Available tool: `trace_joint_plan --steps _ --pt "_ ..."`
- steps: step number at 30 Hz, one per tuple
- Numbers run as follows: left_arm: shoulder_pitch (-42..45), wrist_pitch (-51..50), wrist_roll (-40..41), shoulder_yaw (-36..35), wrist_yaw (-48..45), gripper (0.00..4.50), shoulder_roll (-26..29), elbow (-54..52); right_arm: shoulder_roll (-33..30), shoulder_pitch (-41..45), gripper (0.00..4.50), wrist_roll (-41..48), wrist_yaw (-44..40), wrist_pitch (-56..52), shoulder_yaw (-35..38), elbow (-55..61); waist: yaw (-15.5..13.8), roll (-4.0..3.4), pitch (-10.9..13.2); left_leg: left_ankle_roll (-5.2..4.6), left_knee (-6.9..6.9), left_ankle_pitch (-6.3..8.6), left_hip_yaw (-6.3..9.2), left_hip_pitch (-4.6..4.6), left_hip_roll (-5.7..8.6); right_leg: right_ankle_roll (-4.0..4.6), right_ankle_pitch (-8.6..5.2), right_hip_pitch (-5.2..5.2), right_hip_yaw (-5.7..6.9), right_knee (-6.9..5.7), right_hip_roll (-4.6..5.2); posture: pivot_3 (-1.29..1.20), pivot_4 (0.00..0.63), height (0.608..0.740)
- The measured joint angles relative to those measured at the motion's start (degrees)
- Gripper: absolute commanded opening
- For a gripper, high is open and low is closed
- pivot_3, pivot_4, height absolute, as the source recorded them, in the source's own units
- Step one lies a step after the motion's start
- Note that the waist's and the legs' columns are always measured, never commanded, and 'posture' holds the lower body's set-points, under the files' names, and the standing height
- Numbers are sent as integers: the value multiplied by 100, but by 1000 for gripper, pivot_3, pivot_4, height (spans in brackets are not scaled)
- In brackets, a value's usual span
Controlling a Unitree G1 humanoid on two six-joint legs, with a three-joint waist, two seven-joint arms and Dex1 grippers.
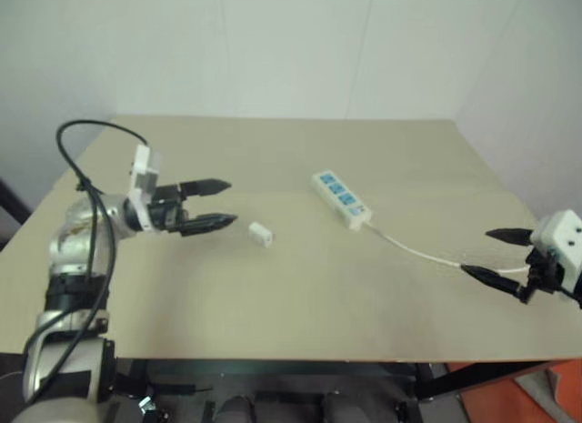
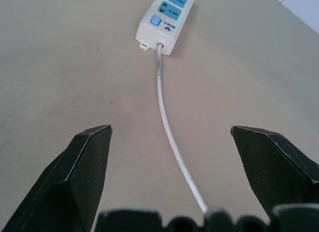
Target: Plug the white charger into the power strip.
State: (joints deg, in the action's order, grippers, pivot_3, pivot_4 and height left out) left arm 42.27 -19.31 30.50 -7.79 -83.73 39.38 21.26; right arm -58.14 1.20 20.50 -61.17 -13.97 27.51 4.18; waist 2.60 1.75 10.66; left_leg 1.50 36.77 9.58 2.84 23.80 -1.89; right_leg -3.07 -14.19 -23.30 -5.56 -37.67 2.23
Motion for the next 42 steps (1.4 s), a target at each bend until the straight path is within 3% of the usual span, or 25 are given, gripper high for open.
trace_joint_plan --steps 15,19,22,27,33,42 --pt "-67 -44 11 1 23 4474 49 -60 49 56 4500 -113 28 25 -56 -46 5 0 0 0 -3 0 -1 0 0 0 0 0 -1 4 0 0 150 740" --pt "-153 -29 -18 19 -39 4474 108 -54 607 550 4500 -158 469 -5 -534 -30 58 1 0 0 -5 0 -1 -5 -2 0 0 3 -1 2 -1 0 150 740" --pt "-122 94 -273 259 -214 4474 195 81 1632 1514 4500 -611 1103 19 -1497 -643 156 8 -2 0 -6 0 -4 -14 -1 3 5 6 -4 2 -1 0 150 740" --pt "62 344 -585 474 -275 4474 198 350 2524 2671 4500 -1349 1770 504 -2493 -2068 138 -4 6 0 -12 0 -3 6 -1 7 4 -12 -3 4 -1 0 150 740" --pt "40 397 -577 454 -244 4474 180 244 3048 3962 4500 -1781 2383 1212 -2708 -3818 112 -4 7 1 -30 0 2 14 1 33 20 -15 3 16 4 0 150 740" --pt "-258 375 -565 448 -113 4474 190 -103 3105 4379 4500 -1970 2255 1216 -2841 -5052 144 -4 7 0 -37 0 0 5 0 30 17 -15 1 13 2 0 150 740"
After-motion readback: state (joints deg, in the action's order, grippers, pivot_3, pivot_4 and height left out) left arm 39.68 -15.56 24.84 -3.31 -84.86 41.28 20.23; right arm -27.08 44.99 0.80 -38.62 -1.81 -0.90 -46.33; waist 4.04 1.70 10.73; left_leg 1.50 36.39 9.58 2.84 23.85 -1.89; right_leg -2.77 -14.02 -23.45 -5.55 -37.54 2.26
